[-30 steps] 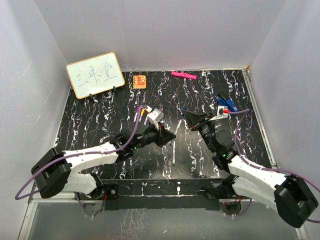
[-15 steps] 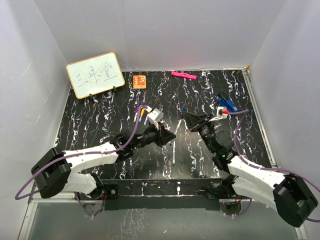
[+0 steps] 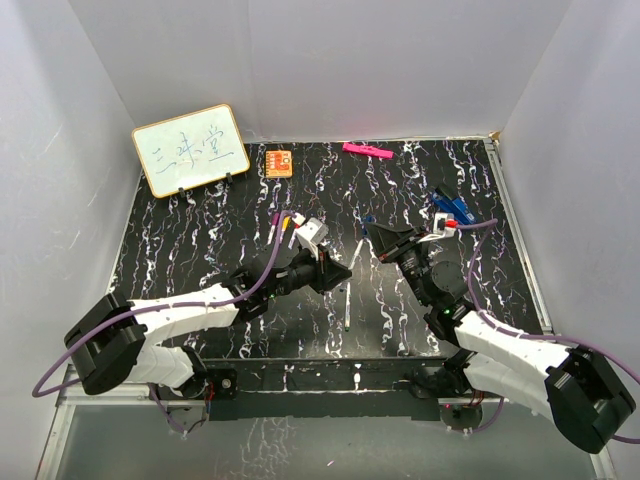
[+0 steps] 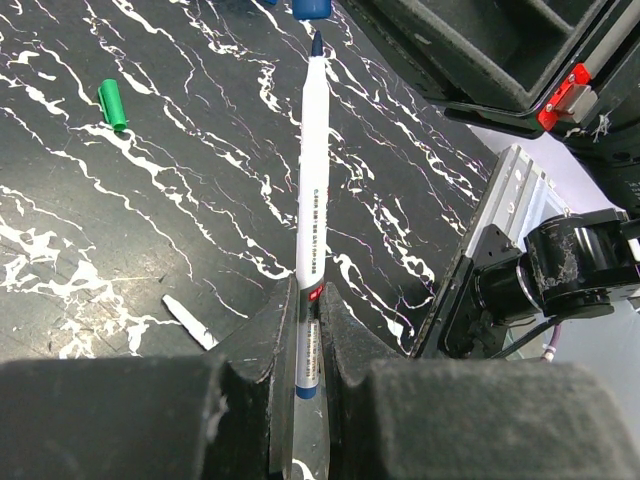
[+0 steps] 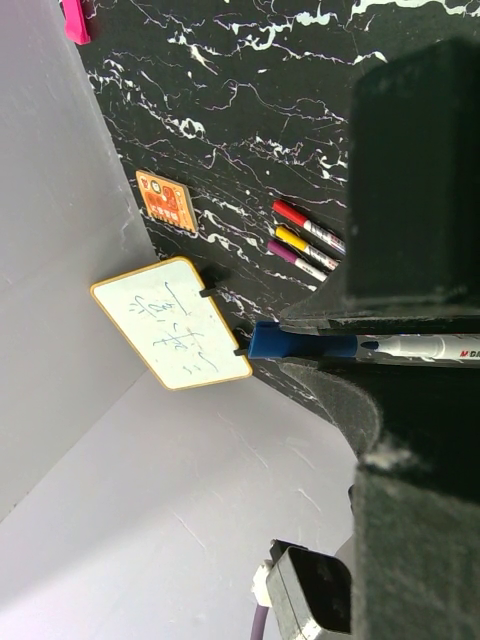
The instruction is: Insert the pens into the pen caps
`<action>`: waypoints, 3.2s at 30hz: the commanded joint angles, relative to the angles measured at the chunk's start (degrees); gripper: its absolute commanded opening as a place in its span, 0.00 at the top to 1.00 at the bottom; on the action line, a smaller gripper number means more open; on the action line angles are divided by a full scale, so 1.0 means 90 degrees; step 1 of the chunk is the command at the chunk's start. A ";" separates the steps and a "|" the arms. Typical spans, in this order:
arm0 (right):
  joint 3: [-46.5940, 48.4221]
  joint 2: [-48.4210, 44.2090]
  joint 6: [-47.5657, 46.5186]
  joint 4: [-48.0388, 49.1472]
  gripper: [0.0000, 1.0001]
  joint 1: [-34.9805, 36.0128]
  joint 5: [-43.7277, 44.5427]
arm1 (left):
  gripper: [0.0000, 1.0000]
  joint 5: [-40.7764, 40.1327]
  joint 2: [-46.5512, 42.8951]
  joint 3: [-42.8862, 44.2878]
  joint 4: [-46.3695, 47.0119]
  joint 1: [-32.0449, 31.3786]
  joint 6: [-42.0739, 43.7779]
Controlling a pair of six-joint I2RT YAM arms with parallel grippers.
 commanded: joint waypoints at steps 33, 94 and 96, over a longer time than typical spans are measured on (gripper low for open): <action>-0.0133 0.0314 0.0221 0.0554 1.00 0.0059 -0.0511 | 1.00 -0.0556 0.0030 0.0335 0.0510 -0.0024 -0.0055; 0.2283 0.3149 -0.0598 -0.2969 1.00 0.1058 -0.0109 | 1.00 -0.1781 -0.0315 0.1237 0.1328 0.0887 0.1339; 0.2495 0.2999 -0.0768 -0.3057 1.00 0.1058 0.0220 | 1.00 -0.1904 -0.0383 0.1106 0.0869 0.0892 0.1326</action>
